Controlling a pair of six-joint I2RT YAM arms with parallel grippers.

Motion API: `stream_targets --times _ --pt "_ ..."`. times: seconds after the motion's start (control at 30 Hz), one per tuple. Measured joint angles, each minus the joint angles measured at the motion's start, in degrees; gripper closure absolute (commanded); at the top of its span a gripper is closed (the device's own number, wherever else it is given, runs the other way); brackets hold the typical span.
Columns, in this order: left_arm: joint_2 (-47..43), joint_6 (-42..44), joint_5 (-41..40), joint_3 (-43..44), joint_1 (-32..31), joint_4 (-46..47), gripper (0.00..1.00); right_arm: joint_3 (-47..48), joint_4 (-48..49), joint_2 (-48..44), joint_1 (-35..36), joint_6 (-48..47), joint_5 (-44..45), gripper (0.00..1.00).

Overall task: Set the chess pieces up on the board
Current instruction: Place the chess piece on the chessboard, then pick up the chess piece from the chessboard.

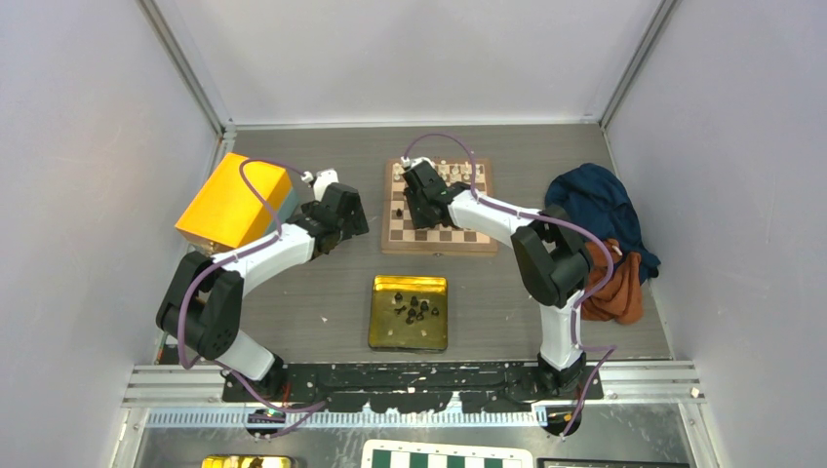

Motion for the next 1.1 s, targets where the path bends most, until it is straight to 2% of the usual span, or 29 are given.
stream_targets --times 0.63,1.1 --pt "0.00 0.09 0.00 0.00 0.00 0.02 0.17 9.16 -1.29 3.26 0.00 -1.57 0.00 0.64" --pt "0.00 0.24 0.04 0.00 0.00 0.11 0.17 10.75 -2.25 6.99 -0.04 -2.27 0.22 0.64"
